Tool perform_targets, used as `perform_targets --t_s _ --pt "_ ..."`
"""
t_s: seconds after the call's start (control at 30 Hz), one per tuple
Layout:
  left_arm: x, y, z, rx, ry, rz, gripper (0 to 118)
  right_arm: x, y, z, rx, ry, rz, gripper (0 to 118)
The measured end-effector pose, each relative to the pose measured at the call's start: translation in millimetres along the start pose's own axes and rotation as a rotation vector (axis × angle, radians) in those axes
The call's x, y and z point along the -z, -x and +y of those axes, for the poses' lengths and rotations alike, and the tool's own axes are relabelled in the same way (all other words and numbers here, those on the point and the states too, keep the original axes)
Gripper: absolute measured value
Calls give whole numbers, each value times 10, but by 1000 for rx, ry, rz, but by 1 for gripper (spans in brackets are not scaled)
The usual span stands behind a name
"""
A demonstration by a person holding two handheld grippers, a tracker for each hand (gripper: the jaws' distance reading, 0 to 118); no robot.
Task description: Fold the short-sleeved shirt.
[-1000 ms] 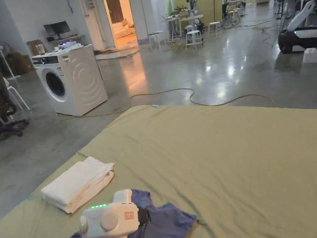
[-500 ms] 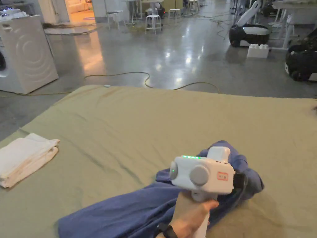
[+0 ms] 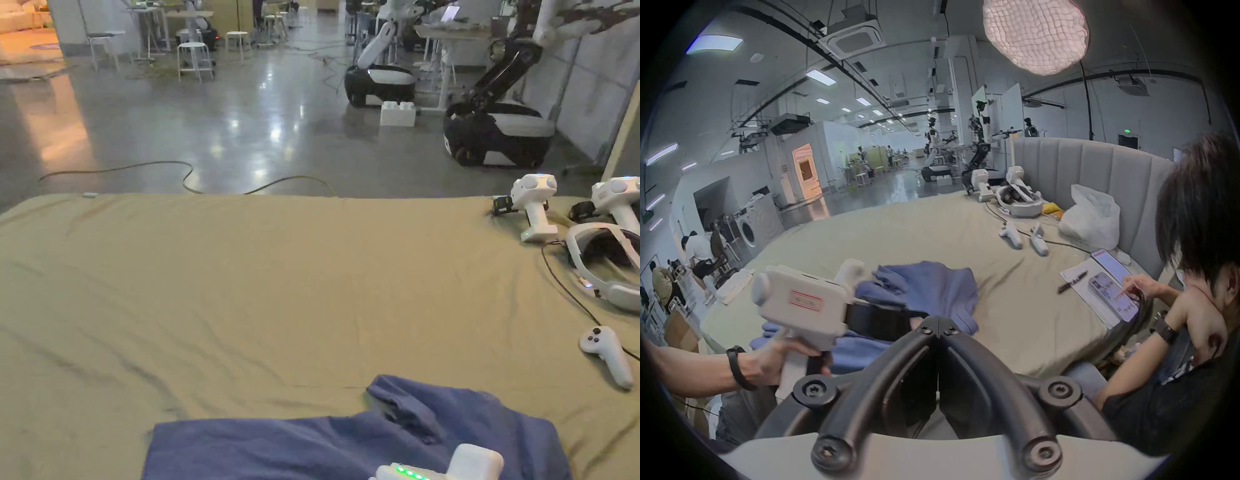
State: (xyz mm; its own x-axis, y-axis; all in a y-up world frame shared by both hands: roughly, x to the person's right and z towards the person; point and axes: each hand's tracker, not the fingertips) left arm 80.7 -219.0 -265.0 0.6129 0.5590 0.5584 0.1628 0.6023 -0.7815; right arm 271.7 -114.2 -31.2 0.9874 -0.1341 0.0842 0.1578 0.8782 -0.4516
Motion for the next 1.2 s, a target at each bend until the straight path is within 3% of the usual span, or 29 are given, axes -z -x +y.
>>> perform_targets --t_s 0.13,0.27,0.37,0.47,0.53,0.57,0.6,0.63,0.73,0.83,0.87,0.93,0.97,1.1,1.2 --pt "-1296 50 286 97 -262 145 94 78 155 260 2 -117 81 0" --pt "-2544 -209 270 274 -551 391 94 124 413 545 -82 -270 102 0" --pt "-3182 -490 29 343 -707 586 93 116 618 734 -149 -342 121 0" --pt "-3607 -693 -317 376 -810 698 89 23 773 859 -125 -434 131 0" --pt "-3764 -803 -511 378 -851 809 66 -54 872 901 -88 -509 11 0" --pt "-3834 -849 -593 368 -865 855 34 -88 927 917 -73 -543 -93 0" --pt "-3893 -873 -663 353 -881 884 9 -104 941 931 -64 -571 -121 0" --pt "-3940 -887 -708 335 -902 925 3 -138 932 951 -56 -597 -114 0" --pt "-4131 -879 -801 288 -918 942 2 -219 972 1073 -69 -521 -49 5" --pt "-4222 -834 -802 264 -930 962 2 -233 1113 1002 -336 -487 29 0" --pt "-4241 -824 -803 256 -931 955 2 -224 1105 958 -278 -537 85 0" --pt "-4258 -832 -835 239 -949 939 0 -211 1087 997 -53 -513 50 0" --pt "-4273 -842 -848 237 -953 934 0 -189 1055 1034 -3 -487 58 0" --pt "-4280 -859 -862 262 -922 987 0 -131 1052 1019 -128 -498 -13 0" --pt "-4269 -846 -873 269 -903 989 0 -104 977 990 -77 -472 28 0"
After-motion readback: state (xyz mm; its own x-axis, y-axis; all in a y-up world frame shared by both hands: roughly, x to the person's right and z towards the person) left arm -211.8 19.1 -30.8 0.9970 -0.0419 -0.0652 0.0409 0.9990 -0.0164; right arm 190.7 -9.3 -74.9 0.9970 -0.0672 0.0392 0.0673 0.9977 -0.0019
